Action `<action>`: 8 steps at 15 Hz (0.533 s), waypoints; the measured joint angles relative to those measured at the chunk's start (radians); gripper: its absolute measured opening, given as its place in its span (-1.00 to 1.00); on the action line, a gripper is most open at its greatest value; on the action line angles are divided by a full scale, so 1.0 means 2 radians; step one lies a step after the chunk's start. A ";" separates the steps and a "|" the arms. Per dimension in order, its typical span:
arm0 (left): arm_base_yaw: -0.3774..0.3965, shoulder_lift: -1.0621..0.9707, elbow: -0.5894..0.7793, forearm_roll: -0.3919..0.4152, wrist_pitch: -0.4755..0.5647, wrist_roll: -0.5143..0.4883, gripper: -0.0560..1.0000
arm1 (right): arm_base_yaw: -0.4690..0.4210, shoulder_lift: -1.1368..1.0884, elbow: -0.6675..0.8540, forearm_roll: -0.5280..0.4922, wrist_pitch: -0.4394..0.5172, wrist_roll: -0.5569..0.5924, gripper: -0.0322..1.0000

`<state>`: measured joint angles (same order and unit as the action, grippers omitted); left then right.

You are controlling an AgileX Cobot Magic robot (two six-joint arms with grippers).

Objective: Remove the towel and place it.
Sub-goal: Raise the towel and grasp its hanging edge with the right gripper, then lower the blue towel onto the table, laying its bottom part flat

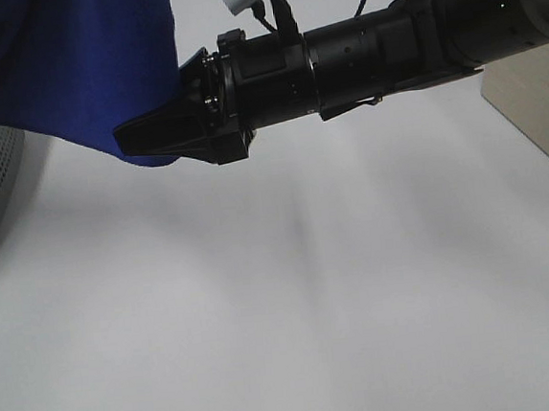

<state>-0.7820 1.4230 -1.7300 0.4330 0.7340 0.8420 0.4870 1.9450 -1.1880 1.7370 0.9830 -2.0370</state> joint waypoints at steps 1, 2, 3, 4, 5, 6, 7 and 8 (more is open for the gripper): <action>0.000 0.000 0.000 -0.001 0.000 0.000 -0.89 | 0.000 0.002 0.000 0.001 -0.002 0.002 0.00; 0.000 0.000 0.000 -0.001 0.000 0.000 -0.89 | 0.000 0.003 0.000 0.001 -0.003 0.002 -0.24; 0.000 0.000 0.000 -0.001 0.000 0.000 -0.89 | 0.000 0.003 0.000 0.001 -0.003 0.006 -0.50; 0.000 0.000 0.000 -0.002 0.000 0.000 -0.89 | 0.000 0.003 0.000 0.001 -0.003 0.013 -0.76; 0.000 0.000 0.000 -0.002 0.000 0.000 -0.89 | 0.000 0.003 0.000 0.001 -0.003 0.024 -0.90; 0.000 0.000 0.000 -0.002 0.002 0.000 -0.89 | 0.000 0.003 0.000 0.001 -0.003 0.036 -0.90; 0.000 0.000 0.000 -0.002 0.006 0.000 -0.89 | 0.000 0.002 0.000 -0.001 -0.003 0.051 -0.90; 0.000 0.000 0.000 -0.002 0.008 -0.002 -0.89 | 0.000 -0.002 0.000 -0.004 -0.003 0.078 -0.90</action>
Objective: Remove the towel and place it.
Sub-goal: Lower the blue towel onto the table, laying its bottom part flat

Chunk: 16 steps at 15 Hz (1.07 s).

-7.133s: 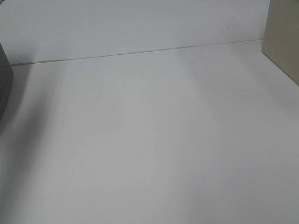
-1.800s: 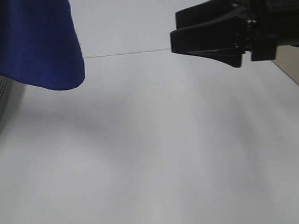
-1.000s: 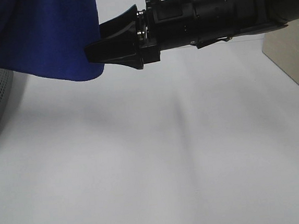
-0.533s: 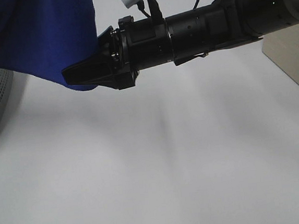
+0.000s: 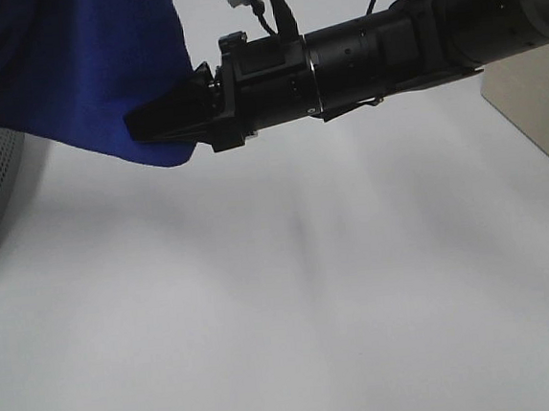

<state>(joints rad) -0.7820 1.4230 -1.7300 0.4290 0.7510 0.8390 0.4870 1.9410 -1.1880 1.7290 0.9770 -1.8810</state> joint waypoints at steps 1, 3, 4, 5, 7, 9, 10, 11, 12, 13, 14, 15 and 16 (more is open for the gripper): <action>0.000 0.000 0.000 0.000 0.002 -0.001 -0.89 | 0.000 -0.006 0.000 -0.001 -0.001 0.036 -0.90; 0.000 0.000 0.000 -0.007 0.004 -0.024 -0.89 | 0.000 -0.025 0.000 -0.021 -0.021 0.109 -0.90; 0.000 0.000 0.000 -0.008 0.004 -0.039 -0.89 | 0.000 -0.039 0.000 -0.043 -0.035 0.144 -0.90; 0.000 0.000 0.000 -0.008 0.004 -0.052 -0.89 | 0.000 -0.055 0.000 -0.076 -0.053 0.189 -0.90; 0.000 0.001 0.000 -0.008 0.003 -0.072 -0.89 | 0.000 -0.095 0.000 -0.171 -0.088 0.287 -0.90; 0.006 0.006 0.000 -0.008 -0.006 -0.091 -0.89 | 0.000 -0.141 -0.002 -0.295 -0.102 0.393 -0.90; 0.009 0.007 0.000 -0.008 -0.010 -0.097 -0.89 | 0.000 -0.151 -0.007 -0.330 -0.101 0.422 -0.90; 0.022 0.016 0.000 -0.007 -0.024 -0.118 -0.89 | 0.000 -0.184 -0.044 -0.458 -0.084 0.536 -0.90; 0.030 0.017 0.000 -0.007 -0.033 -0.129 -0.89 | 0.000 -0.194 -0.072 -0.525 -0.069 0.594 -0.90; 0.039 0.017 0.000 -0.007 -0.042 -0.145 -0.89 | 0.000 -0.198 -0.100 -0.585 -0.049 0.643 -0.90; 0.046 0.017 -0.001 -0.007 -0.051 -0.160 -0.89 | 0.000 -0.199 -0.129 -0.631 -0.030 0.680 -0.90; 0.049 0.017 -0.001 -0.007 -0.056 -0.169 -0.89 | 0.000 -0.199 -0.145 -0.654 -0.021 0.697 -0.90; 0.058 0.017 -0.001 -0.006 -0.068 -0.184 -0.89 | 0.000 -0.199 -0.177 -0.688 -0.009 0.725 -0.90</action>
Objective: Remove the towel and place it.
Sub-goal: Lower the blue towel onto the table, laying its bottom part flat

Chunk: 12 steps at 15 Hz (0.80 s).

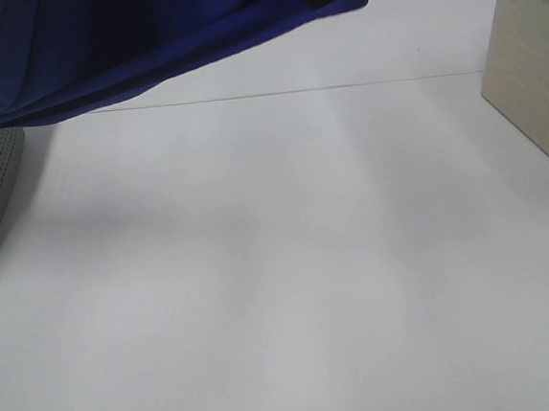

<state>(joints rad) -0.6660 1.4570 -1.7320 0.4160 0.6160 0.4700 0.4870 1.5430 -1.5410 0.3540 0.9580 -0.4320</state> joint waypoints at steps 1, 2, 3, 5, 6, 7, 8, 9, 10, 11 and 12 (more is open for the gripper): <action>0.007 0.000 0.000 0.000 -0.014 -0.013 -0.89 | 0.000 0.000 -0.030 -0.028 0.007 0.022 -0.90; 0.014 0.000 0.000 0.000 -0.033 -0.024 -0.89 | 0.000 0.000 -0.060 -0.056 0.007 0.039 -0.90; 0.021 0.000 0.000 0.000 -0.056 -0.035 -0.89 | 0.000 0.000 -0.090 -0.079 0.007 0.046 -0.90; 0.032 0.001 0.000 0.000 -0.124 -0.068 -0.89 | 0.000 0.006 -0.158 -0.123 0.006 0.056 -0.90; 0.037 0.003 0.000 0.000 -0.157 -0.089 -0.89 | 0.000 0.014 -0.193 -0.143 0.005 0.056 -0.90; 0.042 0.007 0.000 0.000 -0.187 -0.110 -0.89 | 0.000 0.022 -0.223 -0.157 0.004 0.057 -0.90; 0.044 0.010 0.000 0.000 -0.199 -0.121 -0.89 | 0.000 0.027 -0.238 -0.162 0.004 0.057 -0.90; 0.046 0.024 0.000 0.002 -0.238 -0.140 -0.89 | 0.000 0.045 -0.287 -0.190 -0.009 0.059 -0.90; 0.046 0.032 0.000 0.009 -0.257 -0.141 -0.89 | 0.000 0.050 -0.303 -0.206 -0.023 0.059 -0.90; 0.046 0.038 0.000 0.016 -0.279 -0.141 -0.89 | 0.000 0.053 -0.312 -0.221 -0.035 0.060 -0.90; 0.047 0.042 0.000 0.024 -0.297 -0.141 -0.89 | 0.000 0.053 -0.315 -0.232 -0.041 0.060 -0.90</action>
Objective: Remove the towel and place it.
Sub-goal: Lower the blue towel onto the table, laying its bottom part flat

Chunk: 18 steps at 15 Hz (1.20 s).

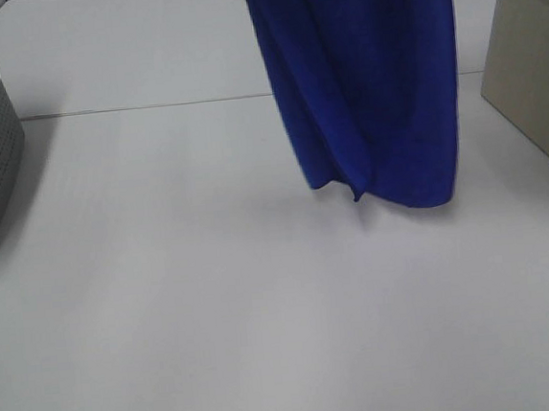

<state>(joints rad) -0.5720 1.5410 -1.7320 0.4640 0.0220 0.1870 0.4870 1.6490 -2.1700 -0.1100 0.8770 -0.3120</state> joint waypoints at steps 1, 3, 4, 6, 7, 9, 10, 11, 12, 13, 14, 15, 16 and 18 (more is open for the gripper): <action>0.003 0.003 0.000 0.002 -0.007 0.000 -0.89 | 0.000 0.000 0.000 -0.006 0.000 0.000 -0.90; 0.021 0.012 0.000 0.006 -0.030 -0.002 -0.89 | 0.000 0.001 -0.002 -0.042 -0.009 0.000 -0.90; 0.031 0.018 0.000 0.006 -0.039 -0.004 -0.89 | 0.000 0.002 -0.002 -0.061 -0.017 0.000 -0.90; 0.056 0.029 0.000 0.000 -0.069 -0.008 -0.89 | 0.000 0.013 -0.002 -0.101 -0.063 0.004 -0.90; 0.063 0.031 0.000 -0.001 -0.080 -0.009 -0.89 | 0.000 0.019 -0.002 -0.107 -0.076 0.006 -0.90; 0.078 0.033 0.000 -0.001 -0.097 -0.009 -0.89 | 0.000 0.032 -0.002 -0.120 -0.094 0.009 -0.90; 0.087 0.033 0.000 -0.002 -0.103 -0.009 -0.89 | 0.000 0.038 -0.002 -0.128 -0.111 0.017 -0.90; 0.096 0.034 0.000 -0.004 -0.107 -0.009 -0.89 | 0.000 0.041 -0.002 -0.131 -0.120 0.022 -0.90; 0.100 0.035 0.000 -0.004 -0.114 -0.009 -0.89 | 0.000 0.049 -0.002 -0.138 -0.149 0.035 -0.90; 0.110 0.039 0.000 -0.004 -0.126 -0.009 -0.89 | 0.000 0.058 -0.002 -0.147 -0.177 0.047 -0.90; 0.124 0.049 0.000 -0.004 -0.147 -0.009 -0.89 | 0.000 0.072 -0.002 -0.163 -0.221 0.070 -0.90; 0.128 0.052 0.000 -0.004 -0.155 -0.009 -0.89 | 0.000 0.076 -0.002 -0.169 -0.236 0.076 -0.90; 0.137 0.062 0.000 -0.005 -0.171 -0.009 -0.89 | 0.000 0.088 -0.002 -0.179 -0.261 0.089 -0.90; 0.157 0.086 -0.003 -0.013 -0.210 -0.009 -0.89 | 0.000 0.111 -0.002 -0.201 -0.298 0.108 -0.90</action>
<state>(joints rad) -0.2590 1.7130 -1.7380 0.4380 -0.3990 0.1690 0.4870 1.8710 -2.1730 -0.5120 0.2810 -0.0970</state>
